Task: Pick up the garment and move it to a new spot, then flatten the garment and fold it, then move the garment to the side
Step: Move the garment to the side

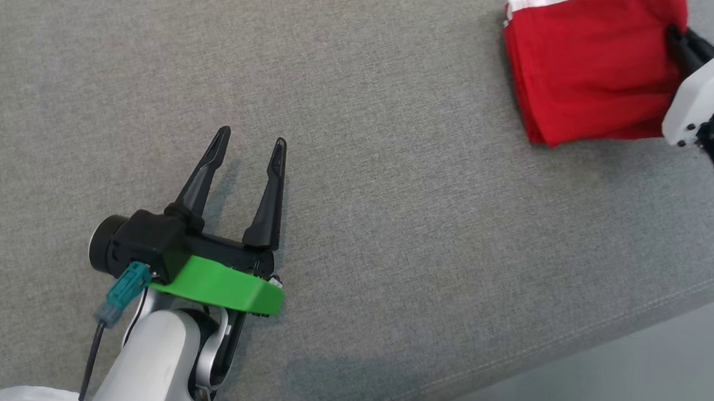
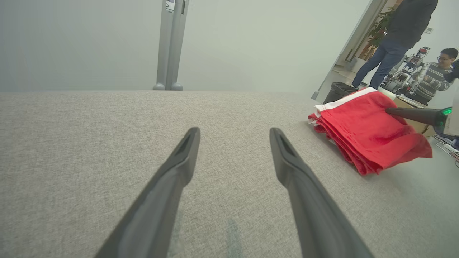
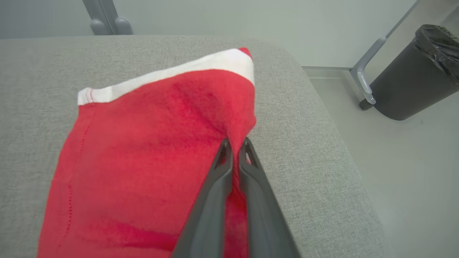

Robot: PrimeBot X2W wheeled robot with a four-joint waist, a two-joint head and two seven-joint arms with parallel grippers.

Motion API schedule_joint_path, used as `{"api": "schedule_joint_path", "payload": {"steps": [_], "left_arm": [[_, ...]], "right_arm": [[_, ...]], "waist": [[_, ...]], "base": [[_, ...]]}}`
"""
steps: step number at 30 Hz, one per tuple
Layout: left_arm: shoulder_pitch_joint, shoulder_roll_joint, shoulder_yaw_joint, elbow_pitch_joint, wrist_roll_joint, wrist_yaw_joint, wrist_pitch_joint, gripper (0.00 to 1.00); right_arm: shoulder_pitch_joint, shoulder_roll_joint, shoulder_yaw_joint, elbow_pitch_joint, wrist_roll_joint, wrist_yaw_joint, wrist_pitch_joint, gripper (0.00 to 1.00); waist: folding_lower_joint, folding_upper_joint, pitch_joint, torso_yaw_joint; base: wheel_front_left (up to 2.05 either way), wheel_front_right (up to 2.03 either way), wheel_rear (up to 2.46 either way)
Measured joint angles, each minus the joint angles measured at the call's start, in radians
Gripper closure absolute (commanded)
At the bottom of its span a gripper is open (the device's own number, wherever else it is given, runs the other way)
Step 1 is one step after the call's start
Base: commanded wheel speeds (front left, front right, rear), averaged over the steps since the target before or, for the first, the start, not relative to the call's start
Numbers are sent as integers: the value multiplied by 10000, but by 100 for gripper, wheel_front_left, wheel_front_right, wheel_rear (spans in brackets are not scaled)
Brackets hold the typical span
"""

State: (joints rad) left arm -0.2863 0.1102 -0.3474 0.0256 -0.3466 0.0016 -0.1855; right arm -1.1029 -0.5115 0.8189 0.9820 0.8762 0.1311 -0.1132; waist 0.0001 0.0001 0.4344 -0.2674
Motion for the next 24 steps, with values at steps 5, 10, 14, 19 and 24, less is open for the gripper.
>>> {"api": "schedule_joint_path", "payload": {"steps": [5,10,14,19,24], "left_arm": [[-124,59,-167,-598,190,36,188,0],[-133,98,-384,-1210,336,79,322,0],[-152,155,-447,-1532,414,136,435,0],[-154,303,-445,-1733,487,249,525,0],[-154,357,-416,-1779,487,293,535,0]], "right_arm": [[-520,-483,-31,690,-102,-2,-242,100],[-960,-855,29,1452,-424,0,-550,100],[-1358,-988,276,2215,-1139,-2,-1011,100],[-1679,-800,67,2899,-1707,0,-1398,0],[-1789,-957,-460,3043,-2173,0,-1467,0]], "waist": [[-1,0,325,316],[-1,0,602,663],[-1,0,804,899],[-1,0,1085,1186],[-1,0,1190,1224]], "base": [[0,0,0],[0,0,0],[0,0,0],[0,0,0],[0,0,0]]}}
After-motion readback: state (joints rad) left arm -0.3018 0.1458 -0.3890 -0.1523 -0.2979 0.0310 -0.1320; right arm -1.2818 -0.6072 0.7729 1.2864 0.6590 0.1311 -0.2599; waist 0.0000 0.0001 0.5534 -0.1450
